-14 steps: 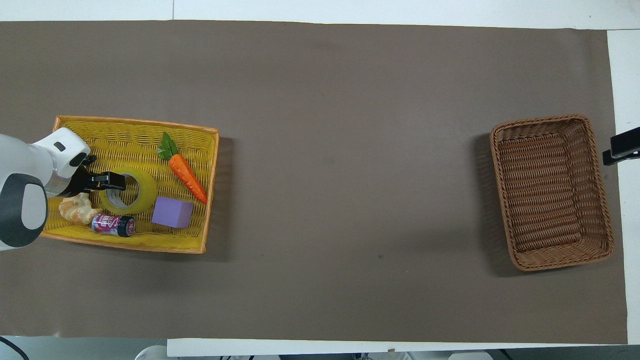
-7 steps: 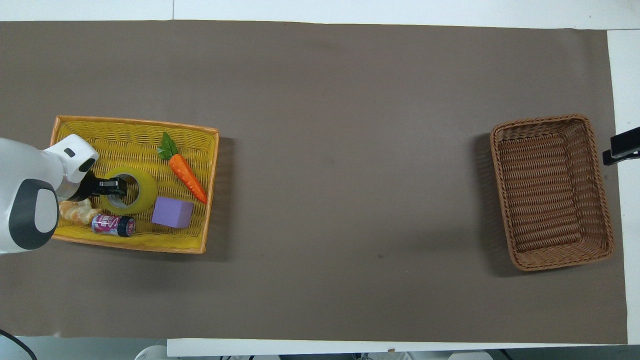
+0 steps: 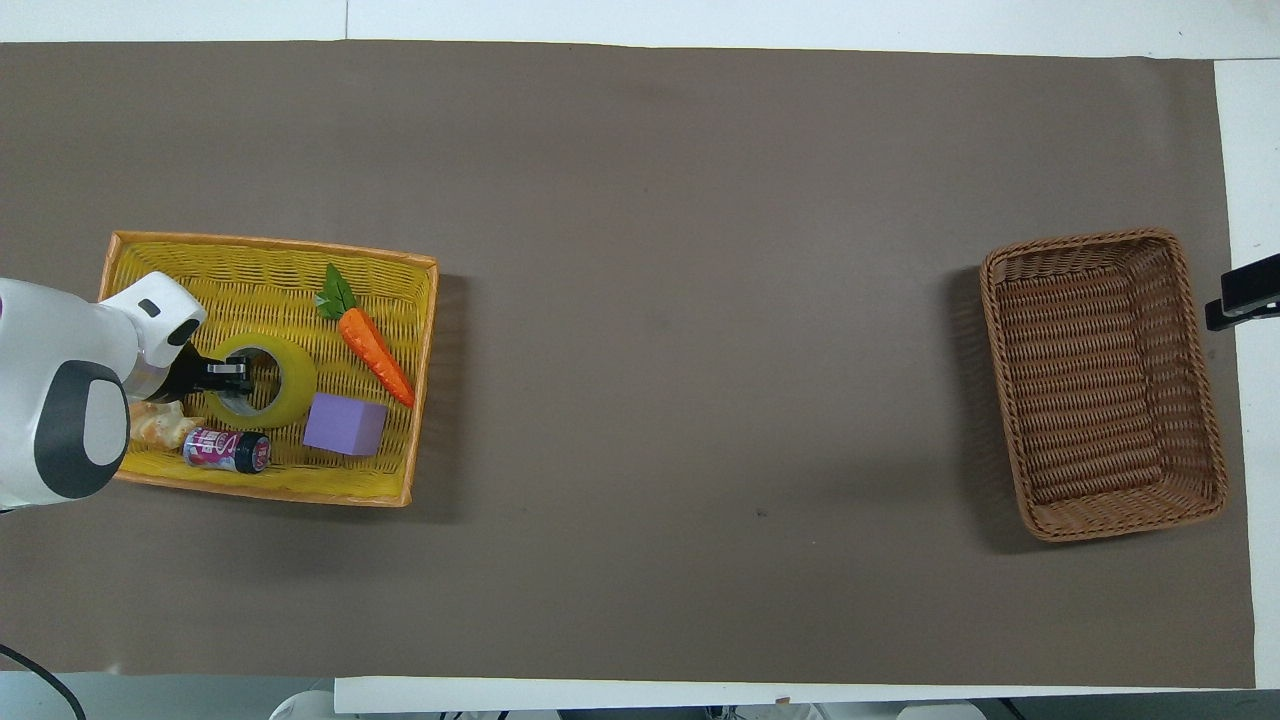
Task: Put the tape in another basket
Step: 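Grasp the yellow tape roll by its rim with the left gripper, then lift the tape roll out of the basket toward the table center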
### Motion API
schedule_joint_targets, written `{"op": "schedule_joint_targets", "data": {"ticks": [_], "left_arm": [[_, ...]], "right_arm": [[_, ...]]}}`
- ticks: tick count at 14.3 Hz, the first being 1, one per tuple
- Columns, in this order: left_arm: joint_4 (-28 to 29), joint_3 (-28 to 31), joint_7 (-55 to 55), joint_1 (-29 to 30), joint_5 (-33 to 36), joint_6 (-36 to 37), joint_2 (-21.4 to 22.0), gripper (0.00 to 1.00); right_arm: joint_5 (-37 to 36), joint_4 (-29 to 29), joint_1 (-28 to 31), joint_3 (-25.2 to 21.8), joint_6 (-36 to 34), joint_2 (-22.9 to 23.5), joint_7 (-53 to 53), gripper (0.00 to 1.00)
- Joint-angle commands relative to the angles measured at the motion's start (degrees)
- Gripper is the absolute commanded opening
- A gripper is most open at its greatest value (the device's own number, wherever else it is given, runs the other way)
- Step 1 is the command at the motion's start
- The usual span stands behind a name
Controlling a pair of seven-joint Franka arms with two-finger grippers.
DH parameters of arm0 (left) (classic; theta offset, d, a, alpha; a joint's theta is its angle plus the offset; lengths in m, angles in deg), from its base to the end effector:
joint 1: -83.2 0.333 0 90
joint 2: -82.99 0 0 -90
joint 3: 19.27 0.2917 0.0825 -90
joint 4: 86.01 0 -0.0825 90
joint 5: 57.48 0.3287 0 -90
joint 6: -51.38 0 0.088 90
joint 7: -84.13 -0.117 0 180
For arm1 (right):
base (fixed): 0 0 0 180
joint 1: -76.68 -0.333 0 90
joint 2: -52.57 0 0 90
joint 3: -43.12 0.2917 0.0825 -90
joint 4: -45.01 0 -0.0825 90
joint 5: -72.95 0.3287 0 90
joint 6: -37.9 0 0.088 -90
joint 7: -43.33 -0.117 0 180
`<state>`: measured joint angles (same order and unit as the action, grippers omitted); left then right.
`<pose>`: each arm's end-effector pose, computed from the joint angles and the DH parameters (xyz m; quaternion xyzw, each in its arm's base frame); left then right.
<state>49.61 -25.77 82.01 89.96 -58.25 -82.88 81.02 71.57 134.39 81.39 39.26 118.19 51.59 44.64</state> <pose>0.4561 0.0017 0.3128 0.9995 -0.0114 -0.0288 0.0072 0.4686 -0.0741 0.5895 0.9954 -0.0643 -0.0714 0.0053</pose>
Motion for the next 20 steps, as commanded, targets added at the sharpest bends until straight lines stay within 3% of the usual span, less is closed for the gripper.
{"op": "schedule_joint_targets", "data": {"ticks": [1, 4, 7, 10, 14, 16, 20], "left_arm": [[-3.48, -0.26, -0.51, -0.35, -0.55, 3.18, 0.48, 0.00], [-19.72, -0.61, -0.34, -0.79, -1.07, 19.95, -0.39, 0.00], [-28.28, -0.35, 7.61, -5.52, -12.03, 25.01, -0.84, 0.00], [-28.57, -0.35, 17.04, -14.38, -17.50, 20.20, -0.92, 0.00], [-27.87, -0.35, 27.60, -24.85, -19.62, 11.22, -1.19, 0.00], [-27.77, -0.35, 28.31, -27.32, -19.88, 11.21, -1.01, 0.00], [-29.70, -0.44, 29.01, -27.51, -30.25, 12.27, -1.45, 0.00]], "right_arm": [[-0.29, 0.36, 0.39, 0.35, -0.49, -0.25, 0.97, 1.00], [-0.29, 0.36, 0.39, 0.35, -0.49, -0.25, 0.97, 1.00], [-0.29, 0.36, 0.39, 0.35, -0.49, -0.25, 0.97, 1.00], [-0.29, 0.36, 0.39, 0.35, -0.49, -0.25, 0.97, 1.00], [-0.29, 0.36, 0.39, 0.35, -0.49, -0.25, 0.97, 1.00], [-0.29, 0.36, 0.39, 0.35, -0.49, -0.25, 0.97, 1.00], [-0.29, 0.36, 0.39, 0.35, -0.49, -0.25, 0.97, 0.99]]}}
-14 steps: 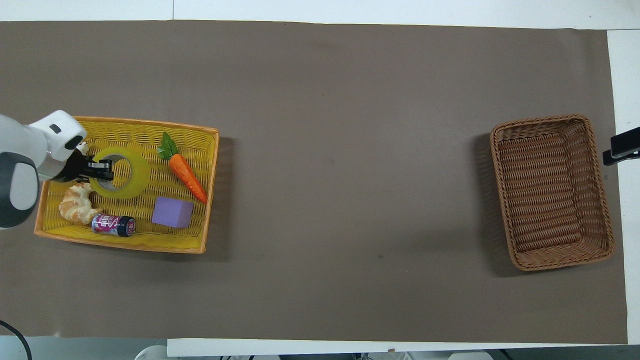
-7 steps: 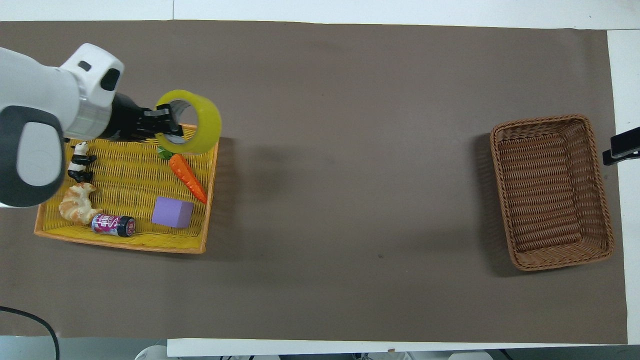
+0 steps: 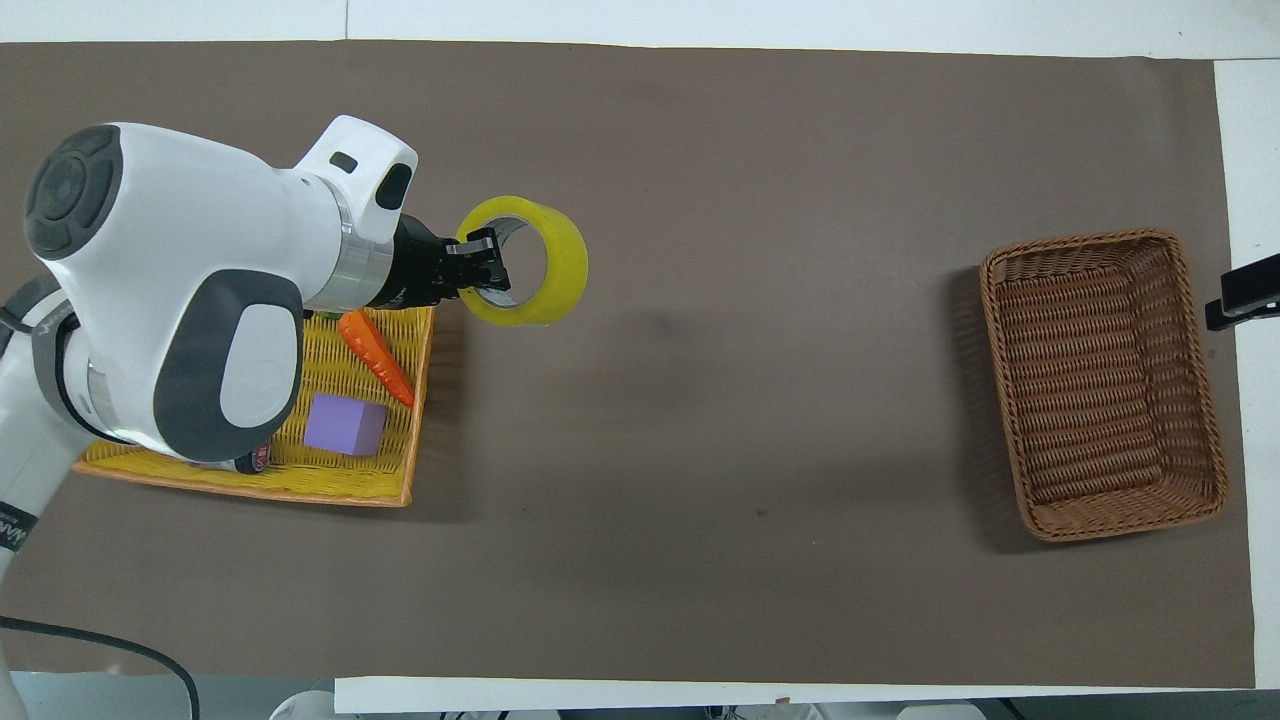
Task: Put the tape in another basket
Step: 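Lift the tape roll out of the basket toward the table center, then hold the tape with the left gripper while the right gripper reaches it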
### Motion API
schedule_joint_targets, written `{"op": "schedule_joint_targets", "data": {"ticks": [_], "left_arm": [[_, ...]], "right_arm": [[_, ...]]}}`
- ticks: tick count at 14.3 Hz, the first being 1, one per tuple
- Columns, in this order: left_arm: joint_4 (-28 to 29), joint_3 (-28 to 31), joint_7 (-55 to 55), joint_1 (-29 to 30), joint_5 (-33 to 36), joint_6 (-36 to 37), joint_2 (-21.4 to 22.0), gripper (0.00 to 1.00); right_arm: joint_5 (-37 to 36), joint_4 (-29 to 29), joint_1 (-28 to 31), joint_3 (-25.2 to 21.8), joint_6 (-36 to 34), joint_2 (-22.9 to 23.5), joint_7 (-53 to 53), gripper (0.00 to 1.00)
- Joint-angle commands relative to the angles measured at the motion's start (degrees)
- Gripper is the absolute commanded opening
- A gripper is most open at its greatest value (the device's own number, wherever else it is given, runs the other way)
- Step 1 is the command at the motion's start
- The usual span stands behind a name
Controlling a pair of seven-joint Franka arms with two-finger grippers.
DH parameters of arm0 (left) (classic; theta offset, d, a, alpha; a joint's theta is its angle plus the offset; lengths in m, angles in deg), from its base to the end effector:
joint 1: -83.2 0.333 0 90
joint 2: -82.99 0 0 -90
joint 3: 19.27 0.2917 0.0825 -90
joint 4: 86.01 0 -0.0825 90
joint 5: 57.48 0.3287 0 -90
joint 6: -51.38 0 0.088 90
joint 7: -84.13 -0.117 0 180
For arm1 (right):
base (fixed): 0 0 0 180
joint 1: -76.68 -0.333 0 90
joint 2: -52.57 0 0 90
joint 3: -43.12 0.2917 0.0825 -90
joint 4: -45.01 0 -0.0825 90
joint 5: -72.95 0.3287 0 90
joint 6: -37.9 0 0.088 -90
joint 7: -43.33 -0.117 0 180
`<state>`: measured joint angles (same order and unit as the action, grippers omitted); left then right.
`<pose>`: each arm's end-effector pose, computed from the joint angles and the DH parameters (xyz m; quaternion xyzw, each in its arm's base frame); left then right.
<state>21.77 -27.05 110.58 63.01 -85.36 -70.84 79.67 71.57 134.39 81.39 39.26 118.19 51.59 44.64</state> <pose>0.4720 -0.2767 0.4864 0.9664 0.0957 -0.0167 0.2378 0.4686 -0.0741 0.5895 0.9954 -0.0643 -0.0714 0.0053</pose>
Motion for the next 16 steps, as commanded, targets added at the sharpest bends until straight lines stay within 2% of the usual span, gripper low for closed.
{"op": "schedule_joint_targets", "data": {"ticks": [1, 5, 7, 9, 11, 14, 16], "left_arm": [[-2.30, 0.84, 0.45, -0.99, -3.33, -0.20, -0.54, 0.00], [-2.31, 0.84, 0.36, -1.00, -3.33, -1.35, -0.64, 0.00], [-2.31, 0.84, 0.45, -1.08, -3.33, -1.70, -0.72, 0.00], [-2.22, 0.84, 1.58, -1.34, -3.33, -1.88, -0.64, 0.00], [-2.22, 0.92, 3.35, -1.53, -2.72, -1.44, -0.64, 0.00], [-1.78, 0.84, 3.52, -1.70, -2.71, -1.79, -0.46, 0.00], [-1.78, 0.84, 3.79, -1.96, -2.71, -2.05, -0.46, 0.00]], "right_arm": [[-0.29, 0.36, 0.39, 0.35, -0.49, -0.25, 0.89, 0.99], [-0.03, 0.71, -2.59, 0.43, -0.13, -0.34, 1.24, 1.00], [2.15, 0.71, -4.53, 0.87, -0.83, -0.60, 5.87, 1.00], [15.02, 1.93, -4.10, 0.61, 0.03, -0.78, 10.02, 1.00], [22.87, 3.51, -4.62, 0.70, 2.49, -1.22, 10.03, 1.00], [40.78, 13.24, -5.06, 0.87, 10.73, -4.63, 9.15, 1.00], [46.53, 17.31, -8.12, 0.87, 17.76, -5.17, 8.88, 1.00]]}}
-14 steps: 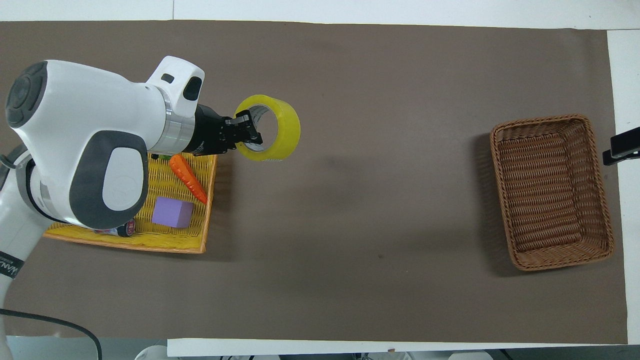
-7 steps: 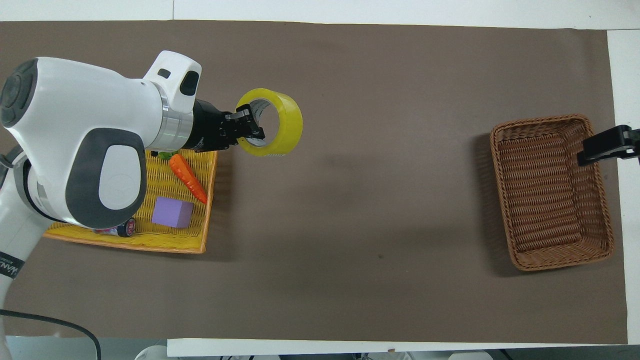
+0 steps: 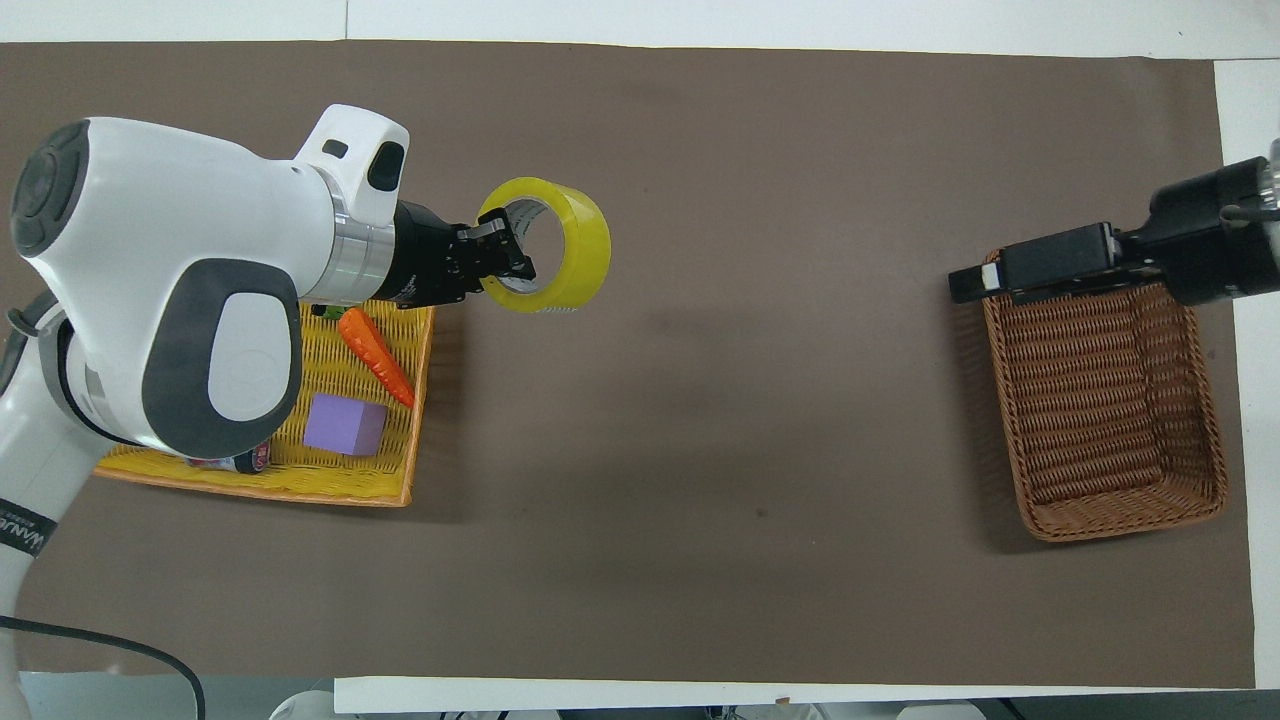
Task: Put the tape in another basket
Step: 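Hold the tape with the left gripper while the right gripper reaches it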
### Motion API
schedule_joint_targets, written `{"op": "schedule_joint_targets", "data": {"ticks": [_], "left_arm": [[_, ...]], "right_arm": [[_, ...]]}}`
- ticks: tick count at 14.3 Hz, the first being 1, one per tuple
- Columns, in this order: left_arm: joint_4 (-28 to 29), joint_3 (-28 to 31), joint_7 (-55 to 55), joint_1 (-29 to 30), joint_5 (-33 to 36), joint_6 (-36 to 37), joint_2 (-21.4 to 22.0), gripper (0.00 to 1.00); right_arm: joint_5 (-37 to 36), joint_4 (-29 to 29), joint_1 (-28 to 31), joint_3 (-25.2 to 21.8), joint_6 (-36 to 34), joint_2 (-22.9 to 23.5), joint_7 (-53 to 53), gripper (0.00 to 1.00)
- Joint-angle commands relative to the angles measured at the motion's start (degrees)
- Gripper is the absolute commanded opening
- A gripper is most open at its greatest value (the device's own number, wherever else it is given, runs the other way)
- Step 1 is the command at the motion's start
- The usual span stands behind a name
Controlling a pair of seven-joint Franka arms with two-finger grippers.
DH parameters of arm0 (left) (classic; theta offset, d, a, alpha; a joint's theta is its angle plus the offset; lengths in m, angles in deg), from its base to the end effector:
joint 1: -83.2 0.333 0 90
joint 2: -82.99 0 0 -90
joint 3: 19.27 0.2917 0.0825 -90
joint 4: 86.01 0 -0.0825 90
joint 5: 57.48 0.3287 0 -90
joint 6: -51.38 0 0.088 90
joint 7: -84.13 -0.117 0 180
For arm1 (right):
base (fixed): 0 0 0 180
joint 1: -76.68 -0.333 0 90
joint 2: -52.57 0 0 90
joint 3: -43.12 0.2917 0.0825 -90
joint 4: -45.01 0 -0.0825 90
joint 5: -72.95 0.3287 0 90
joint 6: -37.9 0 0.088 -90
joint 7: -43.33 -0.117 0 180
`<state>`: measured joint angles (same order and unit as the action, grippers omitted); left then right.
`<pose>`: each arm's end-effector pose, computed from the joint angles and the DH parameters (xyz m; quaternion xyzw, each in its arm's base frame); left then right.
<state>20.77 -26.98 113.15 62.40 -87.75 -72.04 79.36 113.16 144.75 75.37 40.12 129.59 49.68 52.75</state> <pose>0.4739 -0.2839 0.4942 0.9575 0.1230 -0.0183 0.2602 0.4862 0.0589 0.5737 -0.9372 -0.0377 0.0088 0.3465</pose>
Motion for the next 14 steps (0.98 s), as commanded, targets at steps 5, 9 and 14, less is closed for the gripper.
{"op": "schedule_joint_targets", "data": {"ticks": [5, 9, 14], "left_arm": [[-0.95, 0.86, 1.13, -1.27, -0.32, -1.12, -0.24, 0.00], [-0.95, 0.77, 1.22, -1.27, -0.32, -1.91, -0.33, 0.00], [-1.04, 0.77, 1.22, -1.27, -0.32, -1.91, -0.33, 0.00]], "right_arm": [[18.05, 11.09, -11.32, 0.10, 21.13, 0.24, -0.02, 1.00], [28.67, 10.91, -19.42, 0.02, 31.16, 4.73, 1.74, 1.00], [31.69, 10.56, -24.34, 0.02, 38.55, 6.23, 2.26, 1.00]]}}
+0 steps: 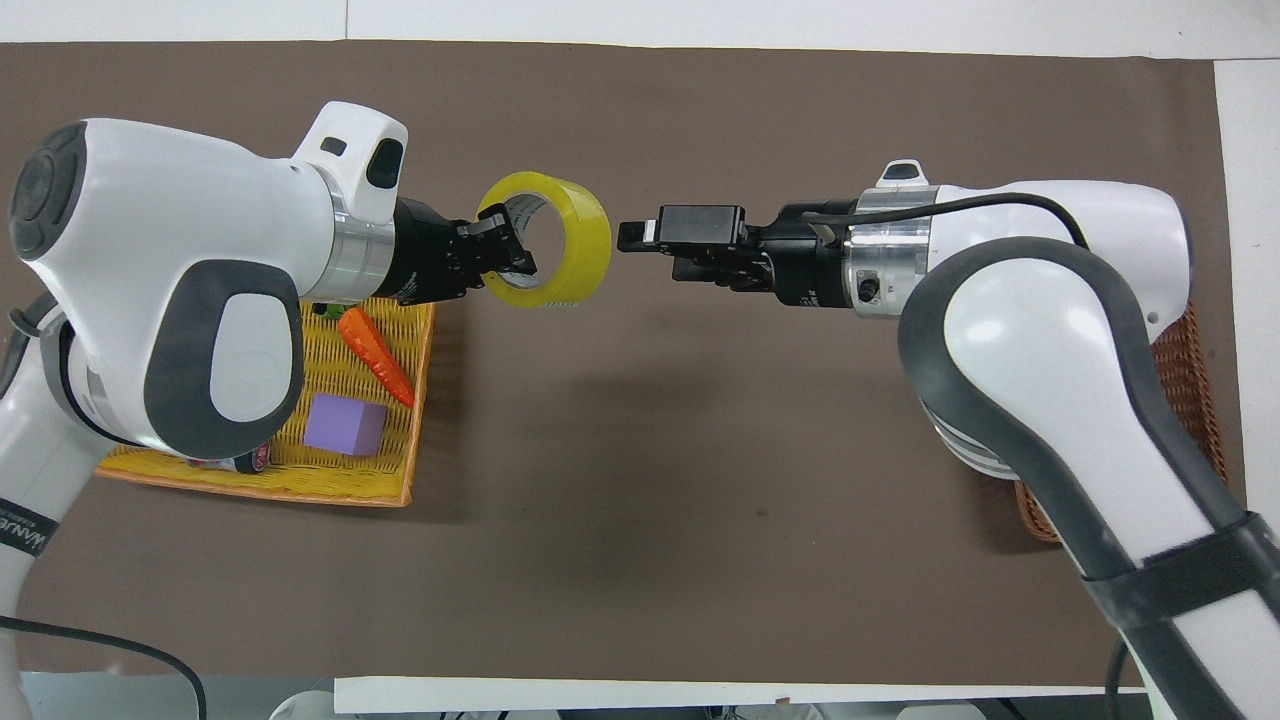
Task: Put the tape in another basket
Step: 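Hold the tape with the left gripper while the right gripper reaches it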
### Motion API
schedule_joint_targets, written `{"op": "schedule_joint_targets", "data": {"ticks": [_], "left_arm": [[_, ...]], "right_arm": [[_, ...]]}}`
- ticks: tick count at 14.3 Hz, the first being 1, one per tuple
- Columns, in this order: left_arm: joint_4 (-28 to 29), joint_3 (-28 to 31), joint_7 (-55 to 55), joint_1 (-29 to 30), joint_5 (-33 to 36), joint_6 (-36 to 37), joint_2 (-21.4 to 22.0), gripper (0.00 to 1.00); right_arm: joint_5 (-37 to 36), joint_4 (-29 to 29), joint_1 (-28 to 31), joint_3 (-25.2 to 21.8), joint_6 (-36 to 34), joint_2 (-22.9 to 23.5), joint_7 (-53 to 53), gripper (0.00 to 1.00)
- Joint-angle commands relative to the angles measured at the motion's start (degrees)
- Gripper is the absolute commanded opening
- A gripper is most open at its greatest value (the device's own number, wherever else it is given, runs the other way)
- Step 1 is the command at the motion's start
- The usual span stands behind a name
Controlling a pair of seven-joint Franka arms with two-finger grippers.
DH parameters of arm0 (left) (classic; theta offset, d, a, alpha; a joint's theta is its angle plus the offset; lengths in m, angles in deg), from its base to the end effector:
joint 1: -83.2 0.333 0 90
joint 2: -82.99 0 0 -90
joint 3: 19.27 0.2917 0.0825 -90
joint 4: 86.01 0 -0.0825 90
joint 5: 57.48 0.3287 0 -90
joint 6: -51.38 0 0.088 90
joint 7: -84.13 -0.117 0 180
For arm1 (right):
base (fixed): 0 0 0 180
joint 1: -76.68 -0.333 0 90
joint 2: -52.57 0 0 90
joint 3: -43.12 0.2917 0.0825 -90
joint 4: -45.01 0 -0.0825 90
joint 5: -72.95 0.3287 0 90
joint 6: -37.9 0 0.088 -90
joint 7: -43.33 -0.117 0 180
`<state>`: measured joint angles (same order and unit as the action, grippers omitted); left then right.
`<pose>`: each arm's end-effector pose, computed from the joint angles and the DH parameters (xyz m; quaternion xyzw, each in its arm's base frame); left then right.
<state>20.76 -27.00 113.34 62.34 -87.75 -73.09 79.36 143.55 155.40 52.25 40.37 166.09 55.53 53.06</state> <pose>0.4756 -0.2842 0.4960 0.9563 0.1260 -0.0106 0.2635 0.5042 0.2391 0.4979 -0.8597 0.0652 -0.0536 0.5038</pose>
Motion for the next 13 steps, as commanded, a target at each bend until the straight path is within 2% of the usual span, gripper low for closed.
{"op": "schedule_joint_targets", "data": {"ticks": [1, 6, 8, 13], "left_arm": [[-1.13, 0.88, 0.94, -1.21, -0.32, -0.86, -0.33, 0.00], [-1.04, 0.79, 0.94, -1.21, -0.32, -0.78, -0.33, 0.00], [-0.95, 0.79, 0.85, -1.21, -0.23, -0.51, -0.33, 0.00], [-0.78, 0.79, 0.50, -1.30, -0.23, -0.78, -0.24, 0.00]], "right_arm": [[1.20, -0.87, -1.50, -0.23, 2.51, 1.34, 3.00, 1.00], [1.20, -2.37, -2.38, -0.15, 3.90, 2.75, 7.57, 1.00], [1.29, -3.07, -4.56, -0.15, 6.89, 3.28, 7.67, 1.00], [1.29, -3.69, -5.80, -0.15, 8.66, 3.98, 6.26, 1.00]]}}
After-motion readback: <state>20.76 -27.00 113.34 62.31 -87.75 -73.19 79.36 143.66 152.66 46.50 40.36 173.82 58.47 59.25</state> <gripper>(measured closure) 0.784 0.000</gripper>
